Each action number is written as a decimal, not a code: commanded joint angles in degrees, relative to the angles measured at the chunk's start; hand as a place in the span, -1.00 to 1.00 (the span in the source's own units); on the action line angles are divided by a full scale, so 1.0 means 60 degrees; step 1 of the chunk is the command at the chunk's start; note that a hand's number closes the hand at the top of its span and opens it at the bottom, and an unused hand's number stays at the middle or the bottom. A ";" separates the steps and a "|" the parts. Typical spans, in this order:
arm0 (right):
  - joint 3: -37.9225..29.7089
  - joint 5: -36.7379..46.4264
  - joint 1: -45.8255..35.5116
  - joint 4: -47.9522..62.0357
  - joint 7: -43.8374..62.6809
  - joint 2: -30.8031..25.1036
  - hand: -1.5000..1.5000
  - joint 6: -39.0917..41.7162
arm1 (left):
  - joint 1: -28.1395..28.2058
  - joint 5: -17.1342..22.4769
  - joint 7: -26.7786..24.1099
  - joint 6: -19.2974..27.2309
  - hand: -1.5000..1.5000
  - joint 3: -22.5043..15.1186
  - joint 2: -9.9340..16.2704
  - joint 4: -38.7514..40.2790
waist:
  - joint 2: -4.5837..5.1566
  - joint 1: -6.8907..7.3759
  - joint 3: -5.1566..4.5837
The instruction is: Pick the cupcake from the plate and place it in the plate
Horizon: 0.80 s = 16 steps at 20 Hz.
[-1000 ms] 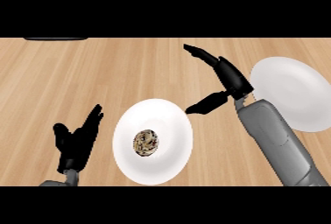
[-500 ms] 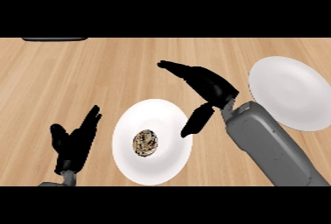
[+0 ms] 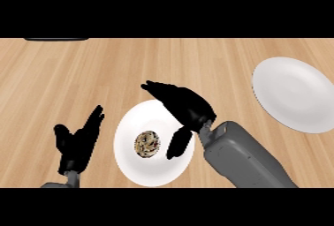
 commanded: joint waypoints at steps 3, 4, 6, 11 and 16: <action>0.0212 0.0476 0.0545 0.0273 0.0185 0.0630 -1.00 0.0436 | 0.0055 -0.0080 -0.0153 -0.0259 0.00 0.0088 -0.0184 0.0588 | 0.0065 0.0010 -0.0062; 0.0712 0.0519 0.0447 -0.0008 0.1132 0.1183 -1.00 0.0210 | 0.0227 0.0171 -0.0276 -0.0517 0.00 0.0276 -0.0033 0.0684 | 0.0059 0.0022 -0.0065; 0.1095 0.0168 0.0129 0.0152 0.1468 0.1200 -1.00 -0.0046 | 0.0247 -0.0119 -0.0249 -0.0316 0.00 0.0107 -0.0185 0.0584 | 0.0061 0.0071 -0.0064; 0.1384 0.0772 0.0759 0.0680 0.0502 0.1217 -1.00 -0.0689 | 0.0316 -0.0406 0.0232 -0.0011 0.00 -0.0042 -0.0496 0.0088 | 0.0065 0.0063 -0.0061; 0.0892 0.1847 0.0658 0.0872 0.0557 0.1190 -1.00 -0.0138 | -0.0285 -0.0222 0.0047 -0.0588 0.00 0.0479 -0.0253 0.0865 | 0.0070 -0.0002 -0.0063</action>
